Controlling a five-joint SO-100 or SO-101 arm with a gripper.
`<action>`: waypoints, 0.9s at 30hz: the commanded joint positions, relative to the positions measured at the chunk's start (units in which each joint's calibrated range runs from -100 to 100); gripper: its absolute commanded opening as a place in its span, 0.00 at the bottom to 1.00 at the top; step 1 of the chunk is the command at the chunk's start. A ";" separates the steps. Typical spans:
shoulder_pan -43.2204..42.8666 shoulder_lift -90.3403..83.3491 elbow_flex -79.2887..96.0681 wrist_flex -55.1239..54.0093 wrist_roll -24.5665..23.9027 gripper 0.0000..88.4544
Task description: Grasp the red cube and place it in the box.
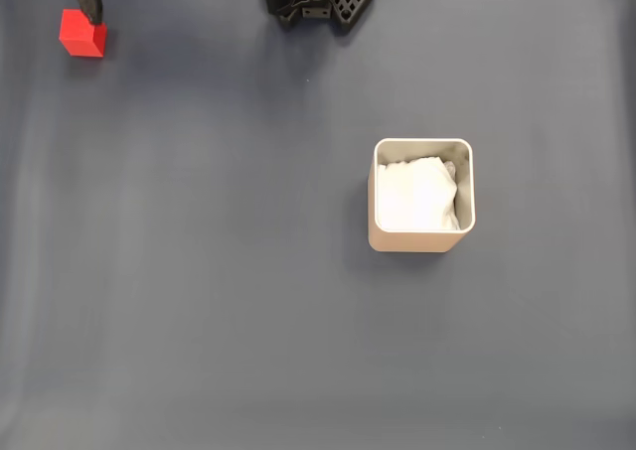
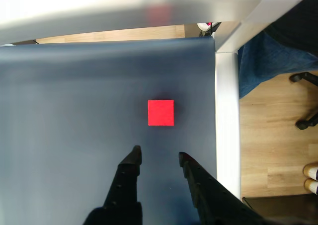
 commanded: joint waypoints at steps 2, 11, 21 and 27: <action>0.71 0.17 -2.62 -1.59 -1.07 0.35; 0.85 1.29 -2.25 -4.63 -0.88 0.38; 0.50 0.17 3.58 -10.78 -0.44 0.39; 0.28 2.07 4.22 -14.72 -0.39 0.41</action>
